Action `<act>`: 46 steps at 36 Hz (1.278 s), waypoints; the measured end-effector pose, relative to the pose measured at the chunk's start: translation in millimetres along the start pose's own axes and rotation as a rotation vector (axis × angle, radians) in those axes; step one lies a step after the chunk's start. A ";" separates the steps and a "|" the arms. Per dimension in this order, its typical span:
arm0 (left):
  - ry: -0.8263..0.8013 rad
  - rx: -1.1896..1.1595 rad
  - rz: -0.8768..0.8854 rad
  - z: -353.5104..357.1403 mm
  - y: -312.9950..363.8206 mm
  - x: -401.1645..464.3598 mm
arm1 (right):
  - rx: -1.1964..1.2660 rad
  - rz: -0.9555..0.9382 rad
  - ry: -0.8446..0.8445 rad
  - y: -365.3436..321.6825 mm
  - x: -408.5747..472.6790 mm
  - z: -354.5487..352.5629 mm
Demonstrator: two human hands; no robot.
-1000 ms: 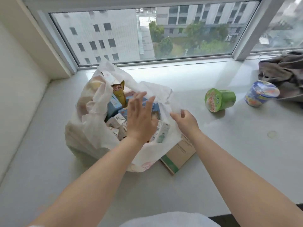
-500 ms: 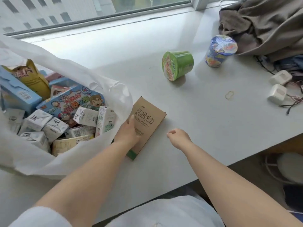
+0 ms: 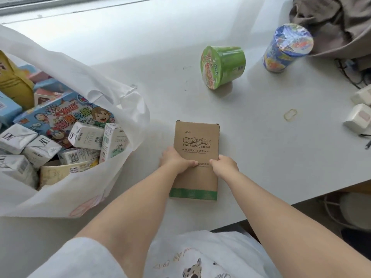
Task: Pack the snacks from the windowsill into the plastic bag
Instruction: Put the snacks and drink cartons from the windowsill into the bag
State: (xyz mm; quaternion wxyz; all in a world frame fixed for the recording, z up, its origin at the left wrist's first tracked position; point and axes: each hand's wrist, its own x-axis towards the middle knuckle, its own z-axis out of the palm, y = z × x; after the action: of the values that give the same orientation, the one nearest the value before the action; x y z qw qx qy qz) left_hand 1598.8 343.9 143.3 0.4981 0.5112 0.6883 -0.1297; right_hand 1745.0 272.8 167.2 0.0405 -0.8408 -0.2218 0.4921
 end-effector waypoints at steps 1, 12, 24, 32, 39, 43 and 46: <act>-0.039 -0.073 -0.015 6.8 4.1 -0.9 | -0.021 0.009 0.015 5.0 4.5 -8.3; 0.068 -0.719 -0.006 -11.9 75.8 -3.6 | 0.091 -0.162 -0.086 -18.0 46.2 -66.0; 0.724 -0.127 0.068 -101.5 143.5 6.4 | -0.152 -0.395 0.465 -144.6 102.1 -161.7; 0.713 0.216 -0.067 -97.1 143.9 43.5 | -0.307 -0.371 0.353 -191.8 148.5 -169.9; 0.763 0.258 -0.084 -105.4 135.8 52.9 | -0.308 -0.409 0.352 -197.8 163.9 -172.4; 0.745 0.236 -0.061 -98.9 143.1 44.5 | -0.391 -0.467 0.350 -183.7 153.5 -173.2; 0.704 0.267 -0.009 -83.8 148.7 31.6 | -0.508 -0.517 0.300 -164.7 138.4 -167.3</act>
State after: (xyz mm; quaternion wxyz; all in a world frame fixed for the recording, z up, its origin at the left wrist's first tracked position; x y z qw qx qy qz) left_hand 1676.9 485.8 206.1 0.1596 0.5819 0.7966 -0.0368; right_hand 1889.3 503.0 188.1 -0.0141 -0.8030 -0.5327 0.2669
